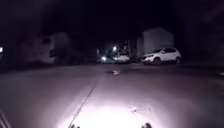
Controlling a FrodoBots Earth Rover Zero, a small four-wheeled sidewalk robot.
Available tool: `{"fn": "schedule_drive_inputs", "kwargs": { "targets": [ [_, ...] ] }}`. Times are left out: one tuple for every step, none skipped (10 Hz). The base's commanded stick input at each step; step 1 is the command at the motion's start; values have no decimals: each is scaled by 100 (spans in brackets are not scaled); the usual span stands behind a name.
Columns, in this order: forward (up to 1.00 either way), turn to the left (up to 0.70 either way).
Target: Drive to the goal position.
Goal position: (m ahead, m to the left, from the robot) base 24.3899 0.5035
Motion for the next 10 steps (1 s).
{"fn": "schedule_drive_inputs", "kwargs": {
  "targets": [
    [70, 0],
    [70, 0],
    [70, 0],
    [70, 0],
    [70, 0],
    [70, 0],
    [70, -3],
    [70, -23],
    [70, -35],
    [70, -24]
  ]
}}
